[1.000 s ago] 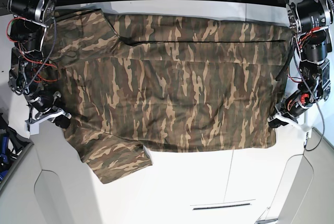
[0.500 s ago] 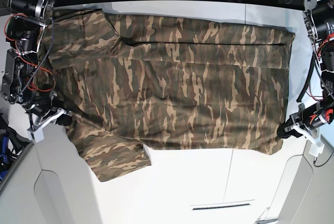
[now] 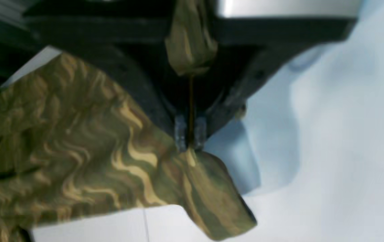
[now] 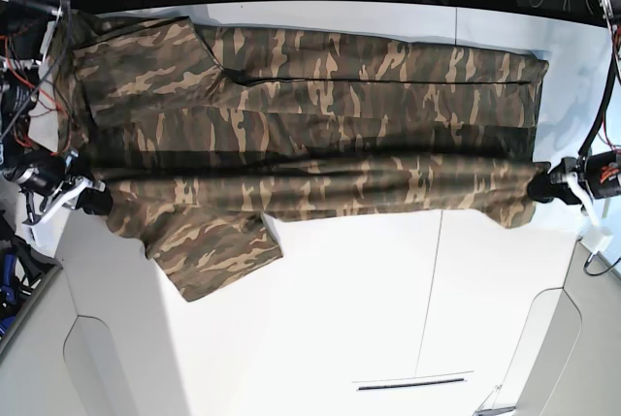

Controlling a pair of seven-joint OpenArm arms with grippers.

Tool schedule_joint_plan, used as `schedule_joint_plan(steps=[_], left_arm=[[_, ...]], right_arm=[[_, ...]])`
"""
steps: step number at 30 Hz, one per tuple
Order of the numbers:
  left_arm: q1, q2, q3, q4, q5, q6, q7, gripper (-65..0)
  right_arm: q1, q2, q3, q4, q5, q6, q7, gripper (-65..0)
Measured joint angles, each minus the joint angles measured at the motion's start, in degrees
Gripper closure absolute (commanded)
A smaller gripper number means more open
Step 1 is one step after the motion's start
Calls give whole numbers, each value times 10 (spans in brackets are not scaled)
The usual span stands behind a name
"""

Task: Fold the T-shirt properly
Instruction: 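Fold the grasped edge over with both grippers into a long strip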

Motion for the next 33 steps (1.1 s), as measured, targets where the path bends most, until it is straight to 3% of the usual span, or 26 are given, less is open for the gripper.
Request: schedule_joint_plan(steps=[5,13,16,18,27,33], left_arm=[[52,-8,0,62,-6,0,-6,0],[97,-7,0,67,-8,0,-33,0],[104,-4,0,67,-1,0,-39,0],[104,-4,0,67,-1,0,-39,0],[104,-4,0,67,16,0,-43,0],[104,-4,0,67,16,0,-44,0]], right_arm=[[-64,-1,45,57,7,1,0,0],[-143,-1,90,70,21,1,3,0],[-159,-4,91,68,4,-1,26,-326],[-161,-6,93,68,6,0,40,-444],[-93,-10,97,68,0,-7,90,-441],[-25,-64,97,59,-78,-14,104,-441]])
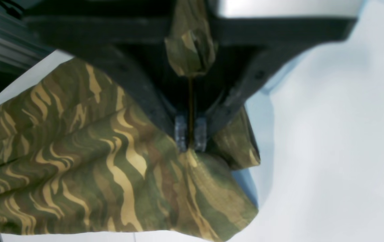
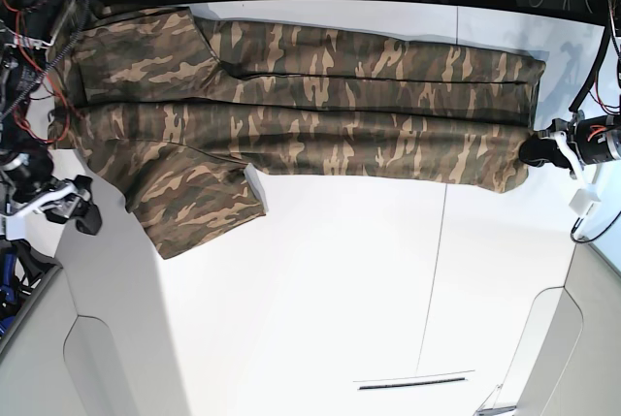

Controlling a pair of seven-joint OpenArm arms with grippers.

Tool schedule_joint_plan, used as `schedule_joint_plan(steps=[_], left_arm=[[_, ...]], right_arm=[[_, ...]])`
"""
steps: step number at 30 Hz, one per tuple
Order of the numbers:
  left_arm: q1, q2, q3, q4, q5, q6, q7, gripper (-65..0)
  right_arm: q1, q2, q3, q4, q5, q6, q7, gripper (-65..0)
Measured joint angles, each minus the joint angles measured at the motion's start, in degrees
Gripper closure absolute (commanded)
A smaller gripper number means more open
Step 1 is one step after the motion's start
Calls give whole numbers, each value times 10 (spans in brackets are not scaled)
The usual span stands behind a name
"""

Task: Fold the T-shirt properly
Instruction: 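Fold the grasped edge over with both grippers into a long strip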

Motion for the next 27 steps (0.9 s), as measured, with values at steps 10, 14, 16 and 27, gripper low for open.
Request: schedule_joint_plan(steps=[10,14,16,27], left_arm=[[8,20,0,0,2,0,-9,0],[17,20,0,0,4,0,-9,0],[17,20,0,0,3,0,-11,0],[17,20,0,0,3,0,-22,0]], right_arm=[[61,-17,-125,-179,-69,-1,125,-440],[64,-21,-187,-181,-67,0,136,-438],[67,-31,-202,-180,-67,0,137,-387],[64,-60,-204,-153,-44,-2,51,0]])
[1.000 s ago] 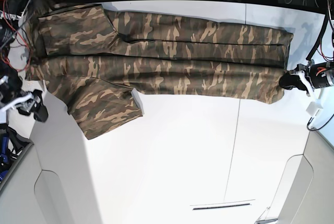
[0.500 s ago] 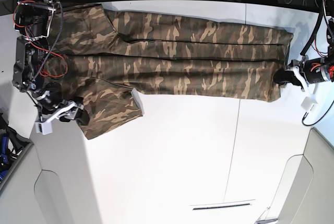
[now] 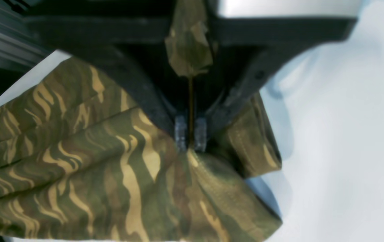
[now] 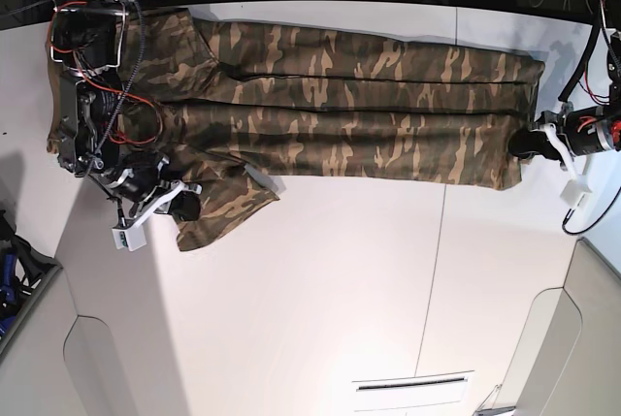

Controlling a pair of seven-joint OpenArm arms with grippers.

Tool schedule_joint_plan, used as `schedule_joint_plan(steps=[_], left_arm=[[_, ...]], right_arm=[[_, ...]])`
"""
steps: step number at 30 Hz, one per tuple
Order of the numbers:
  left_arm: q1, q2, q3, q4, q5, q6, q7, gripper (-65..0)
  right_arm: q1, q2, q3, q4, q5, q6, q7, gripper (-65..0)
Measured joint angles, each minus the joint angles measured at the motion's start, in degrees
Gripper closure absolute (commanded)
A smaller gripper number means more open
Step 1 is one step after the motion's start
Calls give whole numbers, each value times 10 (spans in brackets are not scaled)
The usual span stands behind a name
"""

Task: Fold the T-shirt properly
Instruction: 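Fold the grasped edge over with both grippers into a long strip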

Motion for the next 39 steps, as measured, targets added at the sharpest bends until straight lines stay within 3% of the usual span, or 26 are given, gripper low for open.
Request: schedule_joint_plan(steps=[5,13,21,28,36,37,39], left_arm=[[0,-2,0,3,1,0,0,0],[43,-40,-11,82,-3,0,4,0],[105,-57,-12,187,28,0,10,0],[128,-56,-12,201,62,0,8,0],[131,-51,-12,201,63,0,14,0],[132,-51,-12,201,63,0,14,0],[132,-51,-12,201,63,0,15,-72]], right_arm=[[-8,-1,26,89,19,0,-127,0],[-113,0,129,318,83,12,-203,0],[-227,28,204,429,153,13,-208,0],[-320,30,275,460,231,18,-213,0],[-398,19,288,460,194,17,-214,0],[-402,14,288,460,192,17,-214,-53],[-401,6,288,460,185,16,-215,-316]])
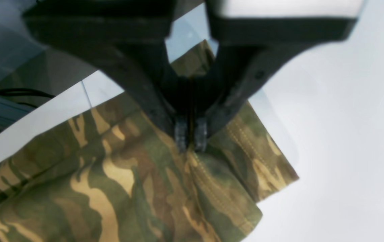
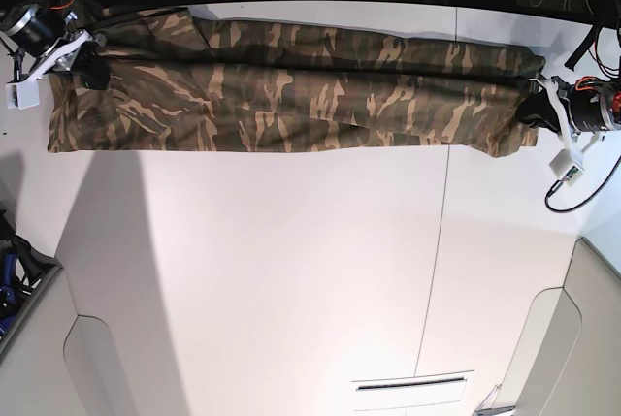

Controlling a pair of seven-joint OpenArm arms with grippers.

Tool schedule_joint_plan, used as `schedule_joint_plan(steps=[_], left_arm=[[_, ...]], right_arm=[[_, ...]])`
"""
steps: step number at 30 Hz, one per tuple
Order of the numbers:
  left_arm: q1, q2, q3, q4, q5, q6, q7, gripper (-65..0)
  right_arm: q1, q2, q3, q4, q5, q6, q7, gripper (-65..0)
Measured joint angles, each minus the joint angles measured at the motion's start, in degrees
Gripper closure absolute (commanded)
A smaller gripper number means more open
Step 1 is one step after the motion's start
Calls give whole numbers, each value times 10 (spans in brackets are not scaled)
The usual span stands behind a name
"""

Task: Fold the T-shirt properly
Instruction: 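Fold the grasped edge over with both grippers into a long strip, then release the shirt and lift both grippers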

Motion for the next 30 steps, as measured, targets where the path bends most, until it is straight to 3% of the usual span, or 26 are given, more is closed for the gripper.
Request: schedule_joint_plan(steps=[1,2,5,13,16,18,20,23,30], left_arm=[[0,0,0,0,0,0,0,-124],[0,0,0,0,0,0,0,-168],[0,0,0,0,2,3,0,-238],[0,0,-9,0,0,16,0,-240],[0,0,-49,0,-6,16,0,-241],[0,0,-88,0,-28,16,2,-255],[0,0,-129,0,-55,16,12,-305],[0,0,-184,0,-76,16,20,-345],[-1,0,-235,0,-93,16,52,-346]], right_arm=[[0,0,0,0,0,0,0,-418],[1,1,0,0,2,0,3,-446],[4,2,5,0,2,0,2,-441],[5,-2,91,66,48,0,-17,-435],[4,-11,128,101,49,0,-28,-350],[4,-14,148,115,50,0,-29,-206],[5,-14,160,117,51,-1,-31,-16],[4,-18,161,117,49,0,-44,0],[5,-46,156,81,41,0,-42,0]])
